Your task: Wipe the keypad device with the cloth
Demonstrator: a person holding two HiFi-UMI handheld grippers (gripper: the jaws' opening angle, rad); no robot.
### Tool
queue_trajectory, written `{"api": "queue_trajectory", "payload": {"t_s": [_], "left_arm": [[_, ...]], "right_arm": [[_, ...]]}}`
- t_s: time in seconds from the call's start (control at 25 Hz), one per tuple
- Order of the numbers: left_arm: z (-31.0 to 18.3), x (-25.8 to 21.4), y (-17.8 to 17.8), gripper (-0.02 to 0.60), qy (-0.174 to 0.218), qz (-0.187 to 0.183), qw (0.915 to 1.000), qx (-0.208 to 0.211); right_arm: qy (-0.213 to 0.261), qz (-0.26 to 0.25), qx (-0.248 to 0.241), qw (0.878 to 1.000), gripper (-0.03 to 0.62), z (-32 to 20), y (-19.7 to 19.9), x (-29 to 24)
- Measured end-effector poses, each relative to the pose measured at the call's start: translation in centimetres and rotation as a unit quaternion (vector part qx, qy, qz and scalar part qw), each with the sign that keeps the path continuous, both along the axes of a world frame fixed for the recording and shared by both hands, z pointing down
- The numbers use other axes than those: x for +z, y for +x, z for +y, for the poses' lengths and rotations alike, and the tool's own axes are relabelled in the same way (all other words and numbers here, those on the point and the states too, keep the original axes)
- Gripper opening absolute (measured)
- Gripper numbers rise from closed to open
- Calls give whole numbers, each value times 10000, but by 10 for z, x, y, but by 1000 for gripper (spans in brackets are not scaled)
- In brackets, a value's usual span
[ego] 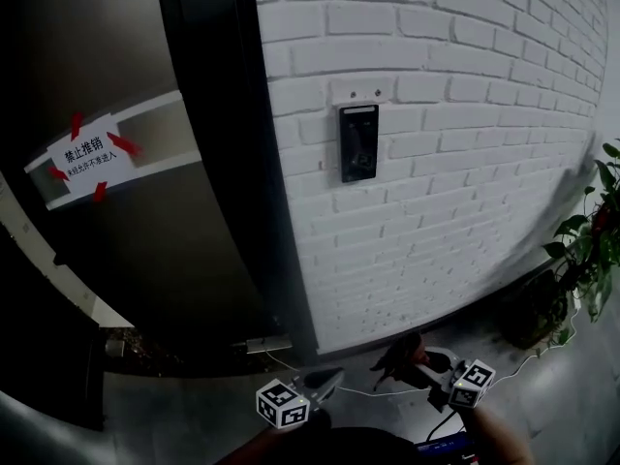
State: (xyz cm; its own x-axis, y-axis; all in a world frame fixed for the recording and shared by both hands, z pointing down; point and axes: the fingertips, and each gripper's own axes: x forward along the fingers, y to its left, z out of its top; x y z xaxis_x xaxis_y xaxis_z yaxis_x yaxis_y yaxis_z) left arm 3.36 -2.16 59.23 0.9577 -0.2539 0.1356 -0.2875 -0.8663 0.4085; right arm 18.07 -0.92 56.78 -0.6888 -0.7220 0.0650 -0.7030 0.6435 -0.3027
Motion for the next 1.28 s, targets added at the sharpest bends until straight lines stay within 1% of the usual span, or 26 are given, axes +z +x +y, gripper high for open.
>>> {"api": "queue_trajectory", "payload": {"t_s": [0.08, 0.2, 0.32, 0.4, 0.48, 0.64, 0.72, 0.92, 1.12, 1.28], "left_arm": [[18, 6, 11, 3, -20, 9, 10000, -85], [43, 15, 25, 3, -115, 20, 9995, -277], [71, 25, 34, 3, -225, -28, 9988, -429], [88, 33, 37, 3, -308, -91, 9981, -516], [101, 37, 39, 4, -367, -146, 9975, -579], [121, 45, 40, 4, -376, -229, 9970, -642], [125, 45, 38, 5, -337, -247, 9969, -667], [131, 41, 26, 5, -272, -218, 9971, -679], [139, 44, 2, 3, -330, -241, 9968, -682], [139, 46, -14, 3, -399, -230, 9961, -750]], "right_arm": [[-145, -148, 76, 9998, 91, 28, 8, 24], [-371, -190, -48, 9991, 91, 65, 9, 56], [-484, -550, -90, 9973, 91, 93, 5, 66], [-505, -659, -98, 9965, 89, 105, 2, 68], [-473, -619, -136, 9969, 87, 113, 0, 71], [-293, -653, -309, 9970, 86, 127, -12, 67], [-238, -661, -387, 9968, 86, 133, -20, 63], [-125, -675, -378, 9969, 86, 136, -37, 59], [-198, -696, -347, 9968, 86, 138, -60, 52], [-180, -530, -402, 9976, 86, 140, -73, 58]]}}
